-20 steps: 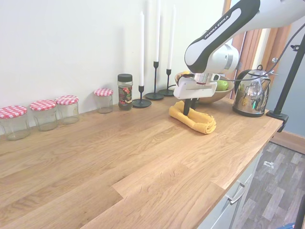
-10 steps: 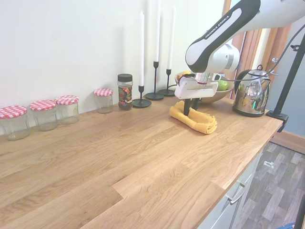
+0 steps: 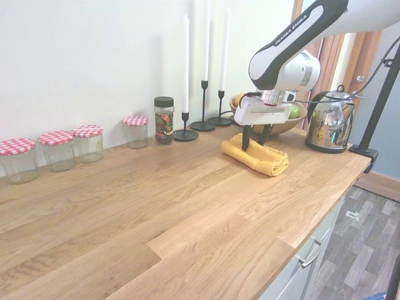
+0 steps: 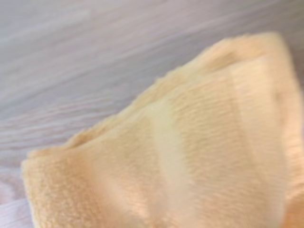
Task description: Wipe the counter
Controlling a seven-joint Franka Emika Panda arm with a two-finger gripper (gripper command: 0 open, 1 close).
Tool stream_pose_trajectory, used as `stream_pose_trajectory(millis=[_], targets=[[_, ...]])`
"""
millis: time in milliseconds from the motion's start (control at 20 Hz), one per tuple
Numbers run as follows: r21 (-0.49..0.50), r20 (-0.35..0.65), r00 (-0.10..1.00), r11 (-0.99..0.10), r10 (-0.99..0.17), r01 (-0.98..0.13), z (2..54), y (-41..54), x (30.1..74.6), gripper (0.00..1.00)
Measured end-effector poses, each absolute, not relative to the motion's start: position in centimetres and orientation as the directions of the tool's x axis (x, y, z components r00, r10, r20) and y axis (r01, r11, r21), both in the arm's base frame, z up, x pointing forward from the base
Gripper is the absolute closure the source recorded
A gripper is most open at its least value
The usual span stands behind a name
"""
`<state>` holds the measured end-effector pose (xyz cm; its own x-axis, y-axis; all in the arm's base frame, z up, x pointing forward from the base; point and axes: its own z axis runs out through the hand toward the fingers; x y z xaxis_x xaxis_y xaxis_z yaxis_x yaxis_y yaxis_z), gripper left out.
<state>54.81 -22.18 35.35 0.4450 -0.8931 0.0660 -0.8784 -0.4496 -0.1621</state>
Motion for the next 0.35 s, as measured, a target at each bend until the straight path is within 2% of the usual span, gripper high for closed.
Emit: stream_pose_trajectory(millis=[350], targets=[[-0.19, 0.07, 0.438, -0.443, -0.896, -0.876, 38.4, -22.6, 53.2, 0.0]])
